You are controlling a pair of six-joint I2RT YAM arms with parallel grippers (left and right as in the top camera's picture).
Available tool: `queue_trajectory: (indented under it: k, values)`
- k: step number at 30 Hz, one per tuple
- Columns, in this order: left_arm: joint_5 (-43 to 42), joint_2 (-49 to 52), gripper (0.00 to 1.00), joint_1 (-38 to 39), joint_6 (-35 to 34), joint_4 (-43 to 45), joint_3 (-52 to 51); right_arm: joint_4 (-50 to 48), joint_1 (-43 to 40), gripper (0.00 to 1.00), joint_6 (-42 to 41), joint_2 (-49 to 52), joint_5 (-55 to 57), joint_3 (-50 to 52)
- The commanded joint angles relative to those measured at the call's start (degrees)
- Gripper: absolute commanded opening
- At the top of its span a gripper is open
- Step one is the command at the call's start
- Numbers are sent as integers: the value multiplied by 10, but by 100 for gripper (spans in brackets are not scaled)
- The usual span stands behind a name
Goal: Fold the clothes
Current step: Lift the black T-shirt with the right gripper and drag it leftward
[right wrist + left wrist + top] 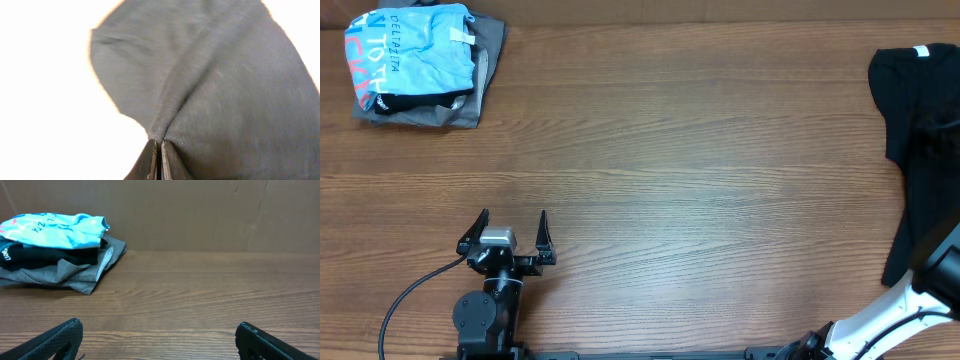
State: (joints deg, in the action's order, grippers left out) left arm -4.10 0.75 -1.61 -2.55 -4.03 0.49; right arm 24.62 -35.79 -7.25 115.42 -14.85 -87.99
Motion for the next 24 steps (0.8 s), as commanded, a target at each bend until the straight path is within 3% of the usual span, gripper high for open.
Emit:
queue_trajectory:
  k: [1,10,24]
  values:
    - [0,-5,100,-3,13,-1,-2,-2,45,4,-3,-43,-106,-18]
    - [0,-5,100,-3,13,-1,-2,17,222,4,-5,-46,-129,-17]
    - [0,-5,100,-3,13,-1,-2,-40,571,4,-113,29,-127,-17]
